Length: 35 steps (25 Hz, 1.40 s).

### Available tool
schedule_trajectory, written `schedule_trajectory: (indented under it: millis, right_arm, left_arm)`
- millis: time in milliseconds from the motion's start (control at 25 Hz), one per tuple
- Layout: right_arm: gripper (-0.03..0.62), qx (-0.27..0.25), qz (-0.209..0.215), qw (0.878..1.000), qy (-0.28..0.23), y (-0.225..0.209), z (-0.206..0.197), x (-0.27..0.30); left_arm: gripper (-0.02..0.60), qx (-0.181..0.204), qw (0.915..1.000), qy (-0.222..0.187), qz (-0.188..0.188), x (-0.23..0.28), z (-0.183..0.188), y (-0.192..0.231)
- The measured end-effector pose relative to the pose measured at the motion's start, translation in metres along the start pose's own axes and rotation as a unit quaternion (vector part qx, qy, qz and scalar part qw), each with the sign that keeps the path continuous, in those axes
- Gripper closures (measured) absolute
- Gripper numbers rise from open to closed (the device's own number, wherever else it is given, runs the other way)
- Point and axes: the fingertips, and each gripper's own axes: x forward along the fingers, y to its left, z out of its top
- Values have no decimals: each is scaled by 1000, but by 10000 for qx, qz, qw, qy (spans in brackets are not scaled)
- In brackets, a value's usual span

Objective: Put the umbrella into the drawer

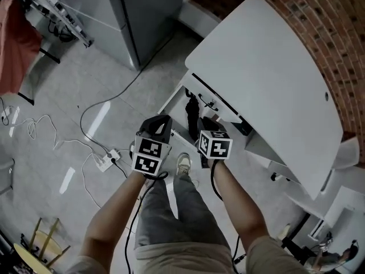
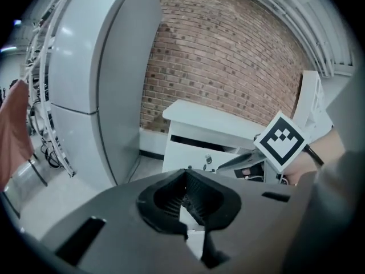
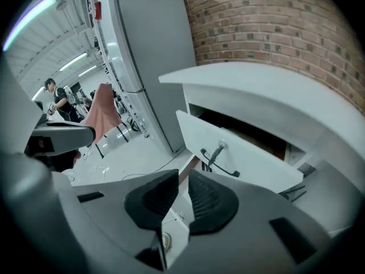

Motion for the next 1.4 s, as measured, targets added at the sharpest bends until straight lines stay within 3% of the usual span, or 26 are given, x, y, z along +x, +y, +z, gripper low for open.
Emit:
schedule_trajectory:
  millis: [400,680,1120,1400]
  right_arm:
    - [577,-383,458,9953,-766,58,89,-127]
    - [586,-914,734,9836,-1374,95,146,-218]
    - [586,-1074,840,9587,-2498,109,237,-357]
    - [586,-1683,779,9302,-3167,133,270,-441]
  left_arm:
    - [574,429,9984,-380,-8,-86,90,-32]
    - [574,699,9939,-851,103,-147,160,-46]
    - [574,1181,9798,-1612,54,-233,255,-75]
    - [574,1570,9609,-2279,30,-288,312,-95]
